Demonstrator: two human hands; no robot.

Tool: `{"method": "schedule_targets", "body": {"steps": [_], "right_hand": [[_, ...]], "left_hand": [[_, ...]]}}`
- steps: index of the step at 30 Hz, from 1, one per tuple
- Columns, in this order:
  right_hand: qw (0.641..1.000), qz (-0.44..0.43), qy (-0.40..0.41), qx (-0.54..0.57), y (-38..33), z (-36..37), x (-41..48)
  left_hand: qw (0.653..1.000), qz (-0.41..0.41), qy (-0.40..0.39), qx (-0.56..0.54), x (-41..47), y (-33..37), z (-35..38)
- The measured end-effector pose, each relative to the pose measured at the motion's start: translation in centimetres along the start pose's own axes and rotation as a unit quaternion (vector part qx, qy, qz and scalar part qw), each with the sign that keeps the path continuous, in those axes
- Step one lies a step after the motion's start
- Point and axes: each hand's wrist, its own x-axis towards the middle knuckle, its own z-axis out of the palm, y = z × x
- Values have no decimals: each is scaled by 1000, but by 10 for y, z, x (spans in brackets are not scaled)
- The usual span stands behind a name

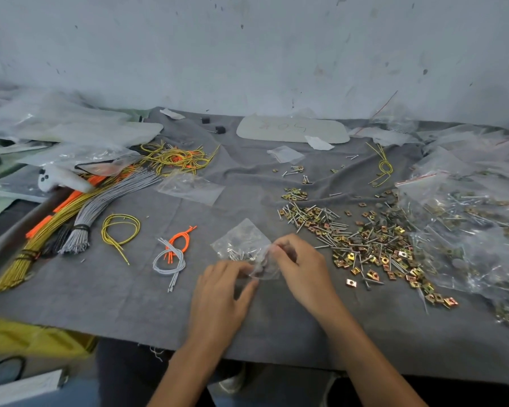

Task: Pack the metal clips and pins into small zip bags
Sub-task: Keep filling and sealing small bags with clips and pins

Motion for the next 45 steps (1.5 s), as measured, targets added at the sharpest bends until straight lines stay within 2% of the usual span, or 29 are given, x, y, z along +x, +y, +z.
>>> {"method": "schedule_targets", "body": {"steps": [5,9,13,15,19,22,36,45], "right_hand": [[999,-8,-8,34,-34,-33,7],[993,-18,-12,116,-68,-65,8],[990,-39,-13,132,-93,-96,-5],[992,-81,-13,100,-105,-112,-14],[973,-193,-120,-34,-129,-135,-35],[958,-232,-143,-91,-137,-140,-46],[944,-266,-111,-161,-155,-142,-60],[945,-285,-83,-137,-157,-141,-69]], "left_hand": [[992,41,90,-83,10,24,-26],[966,11,112,-233,19,59,-56],[945,20,120,-303,18,87,-75],[945,22,111,-307,17,93,-79],[949,35,81,-302,10,103,-81],[949,46,71,-303,2,108,-82],[940,55,72,-328,-9,124,-92],[941,63,68,-324,-16,130,-96]]}}
